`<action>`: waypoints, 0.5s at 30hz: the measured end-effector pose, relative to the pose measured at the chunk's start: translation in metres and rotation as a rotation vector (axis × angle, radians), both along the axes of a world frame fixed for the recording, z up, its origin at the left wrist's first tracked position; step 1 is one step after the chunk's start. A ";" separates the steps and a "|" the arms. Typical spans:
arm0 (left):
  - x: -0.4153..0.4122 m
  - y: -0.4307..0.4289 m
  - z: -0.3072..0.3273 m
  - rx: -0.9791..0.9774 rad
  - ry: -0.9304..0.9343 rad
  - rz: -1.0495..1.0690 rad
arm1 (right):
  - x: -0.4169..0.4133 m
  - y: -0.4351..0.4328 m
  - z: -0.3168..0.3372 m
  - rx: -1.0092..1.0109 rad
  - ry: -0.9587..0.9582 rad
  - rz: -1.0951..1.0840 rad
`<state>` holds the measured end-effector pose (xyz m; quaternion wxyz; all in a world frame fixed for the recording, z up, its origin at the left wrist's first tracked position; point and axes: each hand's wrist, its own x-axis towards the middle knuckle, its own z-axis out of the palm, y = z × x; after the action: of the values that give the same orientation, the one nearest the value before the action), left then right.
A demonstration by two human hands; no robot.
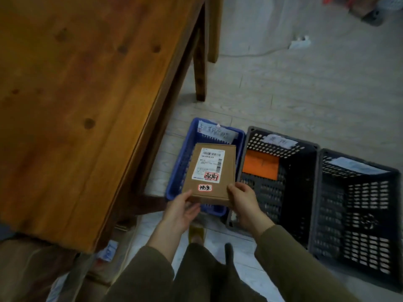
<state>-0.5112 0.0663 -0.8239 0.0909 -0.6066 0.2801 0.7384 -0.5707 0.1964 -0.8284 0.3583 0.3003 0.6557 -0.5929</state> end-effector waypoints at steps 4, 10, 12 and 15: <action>-0.056 -0.015 -0.073 -0.014 -0.079 0.072 | -0.047 -0.021 -0.073 0.109 -0.028 0.103; -0.116 -0.034 -0.254 -0.104 -0.171 0.059 | -0.110 -0.047 -0.243 0.262 0.029 0.301; -0.132 -0.040 -0.319 -0.126 -0.181 0.056 | -0.130 -0.055 -0.308 0.299 0.031 0.363; -0.156 -0.048 -0.398 -0.181 -0.180 0.029 | -0.158 -0.072 -0.396 0.360 0.036 0.434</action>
<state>-0.6672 0.0185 -1.2223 0.0498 -0.6800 0.3275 0.6541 -0.7287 0.1243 -1.2246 0.4060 0.2011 0.8056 -0.3818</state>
